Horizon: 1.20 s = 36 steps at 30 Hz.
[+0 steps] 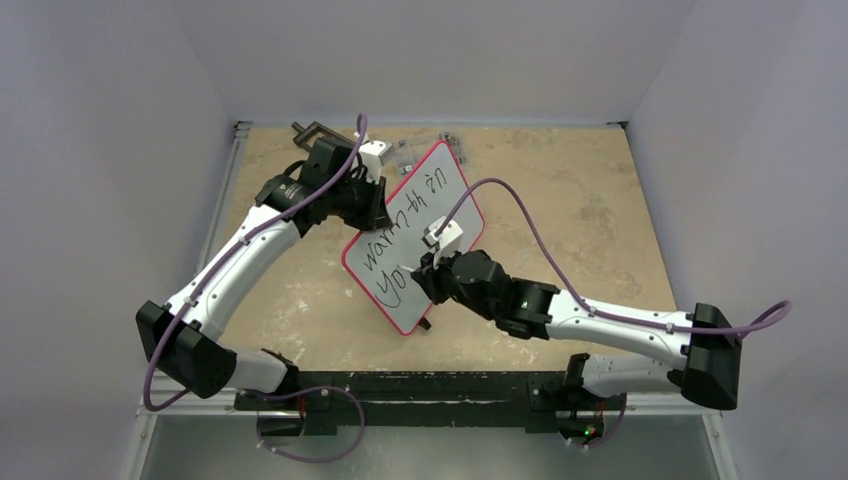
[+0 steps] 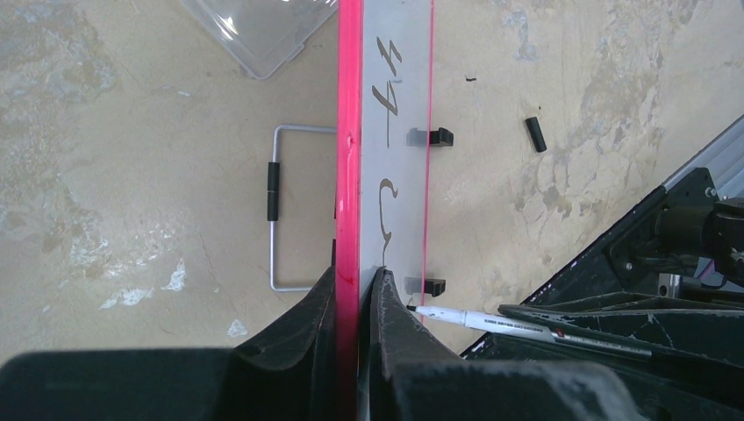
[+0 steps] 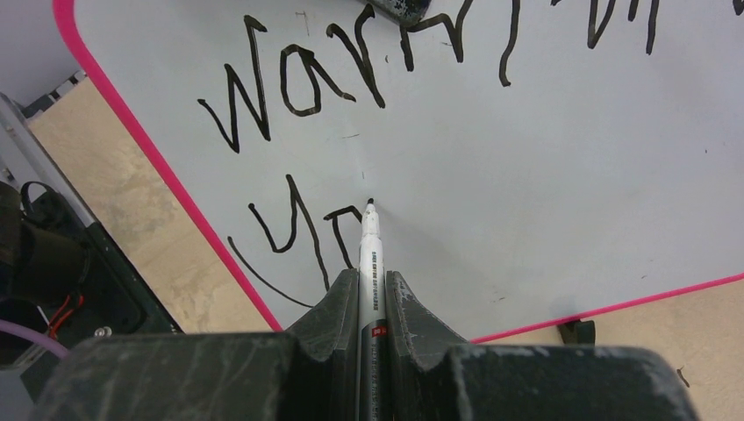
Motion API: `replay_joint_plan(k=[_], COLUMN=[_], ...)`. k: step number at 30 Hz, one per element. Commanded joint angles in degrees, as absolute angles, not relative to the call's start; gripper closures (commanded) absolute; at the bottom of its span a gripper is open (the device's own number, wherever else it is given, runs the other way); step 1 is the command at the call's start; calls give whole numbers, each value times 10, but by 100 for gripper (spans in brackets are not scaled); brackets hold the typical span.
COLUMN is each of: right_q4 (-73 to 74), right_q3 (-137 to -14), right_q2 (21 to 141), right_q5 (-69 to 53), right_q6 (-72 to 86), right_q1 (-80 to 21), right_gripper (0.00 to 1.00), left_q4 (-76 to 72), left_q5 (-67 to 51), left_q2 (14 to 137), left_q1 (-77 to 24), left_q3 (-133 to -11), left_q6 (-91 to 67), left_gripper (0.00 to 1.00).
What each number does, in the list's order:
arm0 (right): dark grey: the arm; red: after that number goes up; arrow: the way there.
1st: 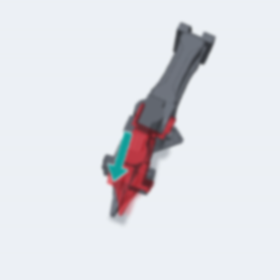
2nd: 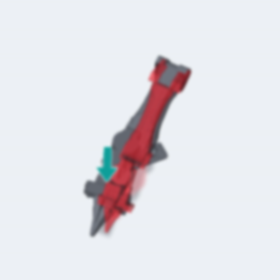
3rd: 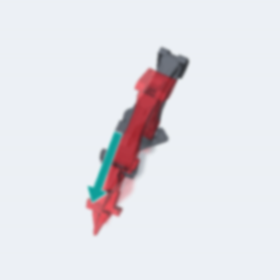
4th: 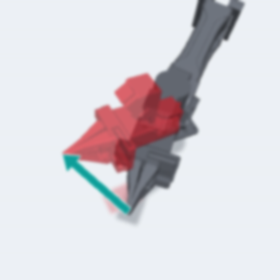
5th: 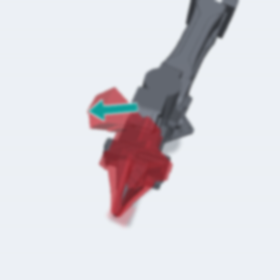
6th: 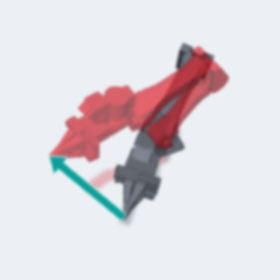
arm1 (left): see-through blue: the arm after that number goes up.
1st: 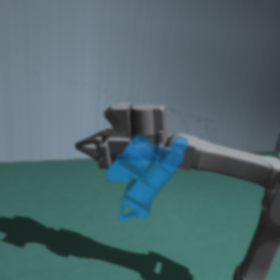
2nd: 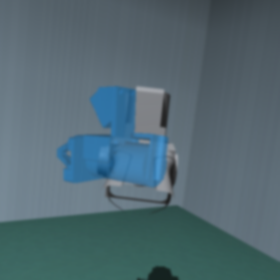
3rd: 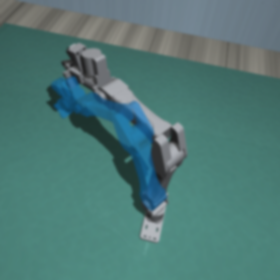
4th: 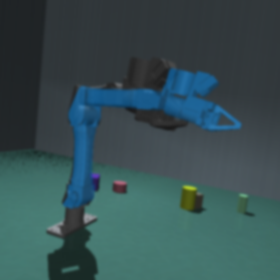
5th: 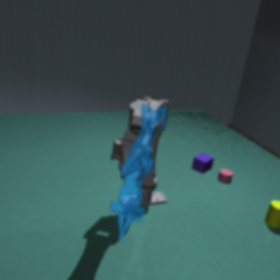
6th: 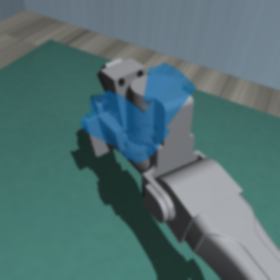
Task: Write a sentence on the whiteboard
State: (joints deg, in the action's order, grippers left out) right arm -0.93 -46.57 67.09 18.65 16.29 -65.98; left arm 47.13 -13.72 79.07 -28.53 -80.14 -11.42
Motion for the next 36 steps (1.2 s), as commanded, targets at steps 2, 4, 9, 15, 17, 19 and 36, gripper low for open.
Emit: replay_joint_plan(k=[2, 4, 9, 15, 17, 19, 36], right_q4=[-39, -40, -40, -37, -38, -37, -11], right_q3=[-473, -465, -435, -401, -393, -391, -505], right_q2=[679, 680, 675, 664, 662, 659, 689], right_q5=[205, 202, 194, 192, 192, 193, 261], right_q6=[156, 160, 176, 195, 201, 202, 127], right_q1=[-661, -661, -661, -661, -661, -661, -660], right_gripper=[100, 100, 100, 100, 100, 100, 100], left_q4=[525, 525, 525, 525, 525, 525, 525], left_q5=[37, 37, 37, 37, 37, 37, 37], left_q2=[803, 802, 802, 802, 803, 802, 801], left_q1=[-275, -275, -275, -275, -275, -275, -275], left_q3=[-794, -794, -794, -794, -794, -794, -794], left_q6=[-41, -41, -41, -41, -41, -41, -41], left_gripper=[100, 100, 100, 100, 100, 100, 100])
